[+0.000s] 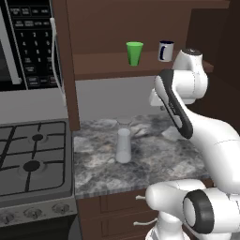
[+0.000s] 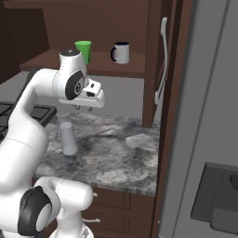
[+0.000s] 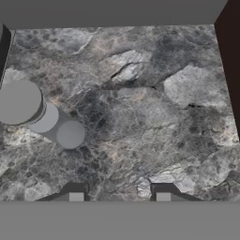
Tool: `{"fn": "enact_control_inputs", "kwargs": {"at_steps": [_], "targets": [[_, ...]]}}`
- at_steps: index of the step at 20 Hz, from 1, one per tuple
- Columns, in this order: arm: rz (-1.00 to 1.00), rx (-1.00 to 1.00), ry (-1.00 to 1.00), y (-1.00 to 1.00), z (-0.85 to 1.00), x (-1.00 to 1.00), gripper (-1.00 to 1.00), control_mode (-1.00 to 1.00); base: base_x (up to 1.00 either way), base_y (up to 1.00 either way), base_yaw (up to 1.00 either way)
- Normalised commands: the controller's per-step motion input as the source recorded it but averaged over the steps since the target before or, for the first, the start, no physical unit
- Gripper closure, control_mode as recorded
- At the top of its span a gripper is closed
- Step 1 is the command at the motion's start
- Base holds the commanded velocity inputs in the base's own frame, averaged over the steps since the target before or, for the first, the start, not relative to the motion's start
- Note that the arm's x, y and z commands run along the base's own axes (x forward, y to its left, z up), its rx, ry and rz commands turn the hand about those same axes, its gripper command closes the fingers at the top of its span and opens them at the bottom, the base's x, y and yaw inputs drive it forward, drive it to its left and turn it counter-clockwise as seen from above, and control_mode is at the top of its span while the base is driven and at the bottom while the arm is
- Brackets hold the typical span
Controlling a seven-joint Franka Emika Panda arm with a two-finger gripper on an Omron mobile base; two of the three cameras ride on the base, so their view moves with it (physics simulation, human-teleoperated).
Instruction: There is a tray on the dining counter. Grab the cup, mug, and pitcher and place them on the tray. The pitcher may be placed next to the tray if it cannot fit the tray.
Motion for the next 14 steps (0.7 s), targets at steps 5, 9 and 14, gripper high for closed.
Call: {"fn": "enact_control_inputs", "kwargs": {"at_steps": [5, 9, 14], "targets": [[0.0, 0.0, -0.08, 0.14, 0.0, -0.25, -1.0, -1.0, 0.0, 0.0, 0.0], [0.0, 0.0, -0.06, 0.13, 0.0, -0.44, -1.0, -1.0, 0.0, 0.0, 0.0], [0.0, 0.0, -0.01, 0.17, 0.0, -0.36, -1.0, -1.0, 0.0, 0.0, 0.0]]}}
